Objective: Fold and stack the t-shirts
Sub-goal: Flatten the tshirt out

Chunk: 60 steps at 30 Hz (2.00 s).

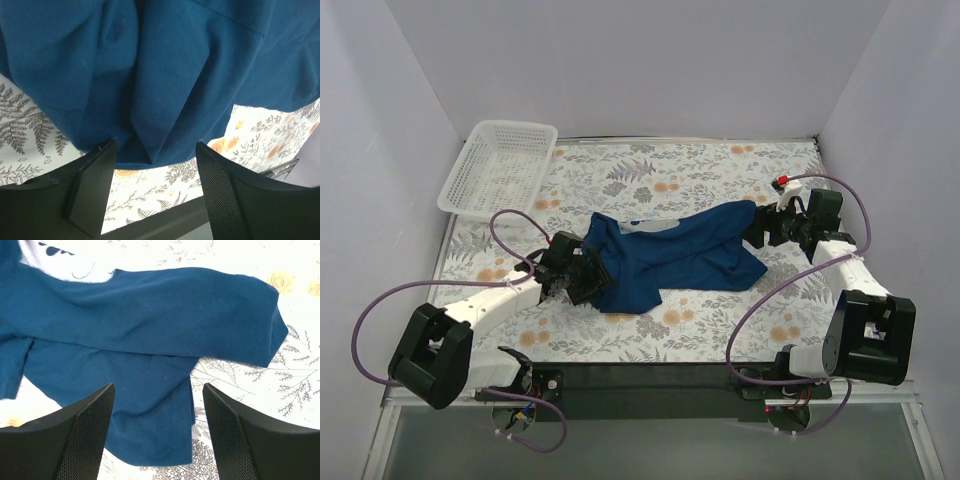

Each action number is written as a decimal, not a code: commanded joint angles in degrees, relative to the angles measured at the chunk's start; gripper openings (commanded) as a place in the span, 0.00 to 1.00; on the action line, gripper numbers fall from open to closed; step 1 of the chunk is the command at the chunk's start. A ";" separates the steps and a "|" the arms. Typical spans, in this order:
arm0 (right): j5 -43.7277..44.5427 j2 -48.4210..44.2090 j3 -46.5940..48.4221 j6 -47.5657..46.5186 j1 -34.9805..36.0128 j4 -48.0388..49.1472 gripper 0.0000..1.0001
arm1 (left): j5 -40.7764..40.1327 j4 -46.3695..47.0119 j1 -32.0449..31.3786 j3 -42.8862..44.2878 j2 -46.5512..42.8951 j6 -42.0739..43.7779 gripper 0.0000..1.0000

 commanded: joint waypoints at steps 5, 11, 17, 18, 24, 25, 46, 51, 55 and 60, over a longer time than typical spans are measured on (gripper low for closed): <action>10.19 7.01 4.20 4.42 -0.36 1.03 0.65 | -0.62 4.41 -0.28 2.02 3.71 0.66 0.45; 19.52 14.83 9.91 10.13 -0.36 2.26 0.65 | -0.09 5.64 -0.19 1.84 2.83 1.63 0.35; 21.55 22.92 16.23 12.07 -0.53 3.32 0.64 | 1.14 7.22 -0.19 1.05 1.78 2.68 0.30; 21.72 23.81 16.94 12.07 -0.53 3.15 0.64 | 1.22 7.57 -0.19 0.97 1.69 2.77 0.29; 20.41 28.64 19.49 13.92 -0.62 3.14 0.61 | 1.40 8.62 -0.19 0.96 1.25 3.74 0.22; 20.23 29.17 19.76 14.01 -0.62 3.06 0.59 | 1.31 8.63 -0.19 1.05 1.51 3.91 0.20; 6.35 -8.94 7.54 3.82 -2.38 -4.04 0.01 | -2.28 -0.50 1.92 16.33 -15.00 5.85 0.00; 2.41 -18.45 12.63 8.02 -2.47 -6.79 0.01 | -7.20 -5.34 2.53 23.36 -19.32 6.99 0.00; 0.02 -14.53 18.16 17.59 -2.03 -3.37 0.01 | -8.79 -4.04 3.93 28.29 -14.15 8.48 0.00; 5.46 -2.22 28.97 24.81 4.90 0.07 0.01 | -0.63 3.77 14.21 38.91 1.92 7.17 0.00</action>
